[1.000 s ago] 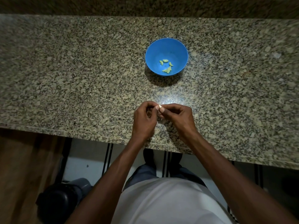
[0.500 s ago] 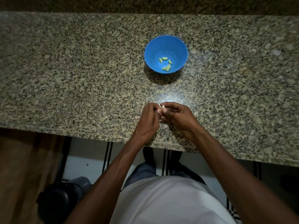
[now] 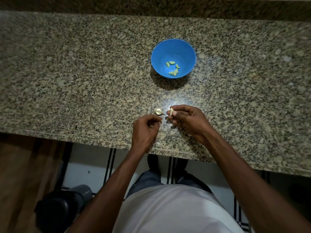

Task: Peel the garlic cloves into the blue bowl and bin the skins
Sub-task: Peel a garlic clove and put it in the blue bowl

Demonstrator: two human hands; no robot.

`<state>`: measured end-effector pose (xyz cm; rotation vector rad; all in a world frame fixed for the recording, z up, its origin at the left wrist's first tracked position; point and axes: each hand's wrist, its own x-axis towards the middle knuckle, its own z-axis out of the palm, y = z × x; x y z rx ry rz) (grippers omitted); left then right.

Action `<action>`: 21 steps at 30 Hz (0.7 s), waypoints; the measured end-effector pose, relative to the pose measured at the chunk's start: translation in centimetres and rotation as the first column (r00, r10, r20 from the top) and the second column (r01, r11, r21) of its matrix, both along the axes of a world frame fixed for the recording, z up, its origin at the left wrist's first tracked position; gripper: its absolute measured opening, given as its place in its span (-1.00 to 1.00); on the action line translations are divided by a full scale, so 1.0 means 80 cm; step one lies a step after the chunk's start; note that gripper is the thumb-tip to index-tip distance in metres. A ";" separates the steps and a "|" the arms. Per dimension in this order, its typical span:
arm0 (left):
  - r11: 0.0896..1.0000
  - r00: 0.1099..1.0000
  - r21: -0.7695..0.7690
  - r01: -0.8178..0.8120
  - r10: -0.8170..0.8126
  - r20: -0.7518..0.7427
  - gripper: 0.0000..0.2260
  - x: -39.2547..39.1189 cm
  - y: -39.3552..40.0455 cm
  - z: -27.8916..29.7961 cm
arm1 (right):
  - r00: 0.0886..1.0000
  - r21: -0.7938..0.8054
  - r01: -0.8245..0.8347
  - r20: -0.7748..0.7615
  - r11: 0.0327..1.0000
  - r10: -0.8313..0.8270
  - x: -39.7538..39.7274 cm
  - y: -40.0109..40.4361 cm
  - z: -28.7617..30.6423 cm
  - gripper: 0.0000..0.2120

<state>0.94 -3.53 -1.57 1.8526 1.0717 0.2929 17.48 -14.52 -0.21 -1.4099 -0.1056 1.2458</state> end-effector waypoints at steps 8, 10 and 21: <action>0.995 0.993 -0.060 -0.075 0.080 0.086 -0.86 0.000 0.007 0.009 | 1.000 0.026 -0.014 0.024 1.000 0.013 -0.008 -0.001 -0.002 -0.77; 0.990 0.984 -0.116 -0.085 0.102 0.146 -0.85 0.003 0.007 0.016 | 0.997 0.019 -0.038 0.072 0.999 0.036 -0.009 -0.001 0.000 -0.76; 0.986 0.987 -0.166 -0.027 0.053 0.153 -0.93 0.017 0.016 0.020 | 0.980 -0.003 -0.061 0.190 0.998 0.061 -0.016 0.001 0.009 -0.74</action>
